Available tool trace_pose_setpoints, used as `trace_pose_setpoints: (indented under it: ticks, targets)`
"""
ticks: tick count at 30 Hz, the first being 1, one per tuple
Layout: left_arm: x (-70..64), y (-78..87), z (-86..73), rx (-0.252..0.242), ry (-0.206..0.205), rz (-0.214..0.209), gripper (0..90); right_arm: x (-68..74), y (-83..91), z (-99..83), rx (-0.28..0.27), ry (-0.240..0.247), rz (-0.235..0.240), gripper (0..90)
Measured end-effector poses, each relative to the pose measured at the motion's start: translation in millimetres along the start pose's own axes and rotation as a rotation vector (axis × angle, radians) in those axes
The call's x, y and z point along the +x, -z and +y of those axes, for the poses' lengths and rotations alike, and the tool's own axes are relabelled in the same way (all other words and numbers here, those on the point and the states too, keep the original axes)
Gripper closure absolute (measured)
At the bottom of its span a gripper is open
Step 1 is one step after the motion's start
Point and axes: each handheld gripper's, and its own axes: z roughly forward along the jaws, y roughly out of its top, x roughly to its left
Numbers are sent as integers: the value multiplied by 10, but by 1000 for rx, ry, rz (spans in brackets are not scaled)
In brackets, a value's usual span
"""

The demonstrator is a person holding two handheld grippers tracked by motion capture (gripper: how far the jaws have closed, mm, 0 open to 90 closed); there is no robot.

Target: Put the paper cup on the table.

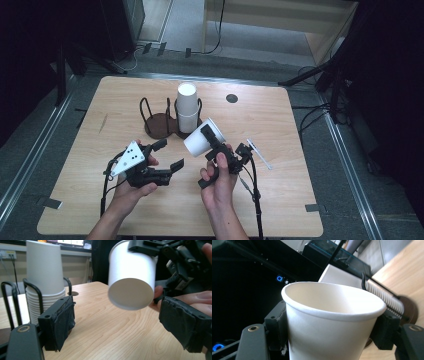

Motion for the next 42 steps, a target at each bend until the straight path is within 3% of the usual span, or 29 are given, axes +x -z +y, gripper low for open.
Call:
trace_pose_setpoints:
  ticks: [1,2,3,5,9,13,19,26,31,35,42]
  targets:
    - [6,3,-5,4,-15,30,125,12,11,19,-2,26,-4,282]
    - [18,3,-16,17,-57,93,121,16,14,31,-5,45,-8,282]
    - [28,2,-21,24,-54,105,103,23,21,51,-11,79,-17,282]
    - [69,16,-27,40,-17,92,42,36,35,77,-26,129,-29,282]
    - [122,47,-31,91,12,110,0,55,75,131,-45,235,-47,282]
    - [171,116,-34,101,19,130,0,85,117,187,-55,340,-66,280]
    - [285,272,-87,134,10,152,0,89,158,270,-74,451,-93,284]
    - [477,541,-218,160,45,214,0,103,178,360,-99,575,-135,285]
    - [616,742,-280,170,62,274,0,112,161,450,-126,710,-199,284]
    - [728,901,-346,177,106,324,0,64,156,564,-162,748,-209,284]
    - [883,1123,-429,180,136,373,0,-64,155,746,-178,835,-279,285]
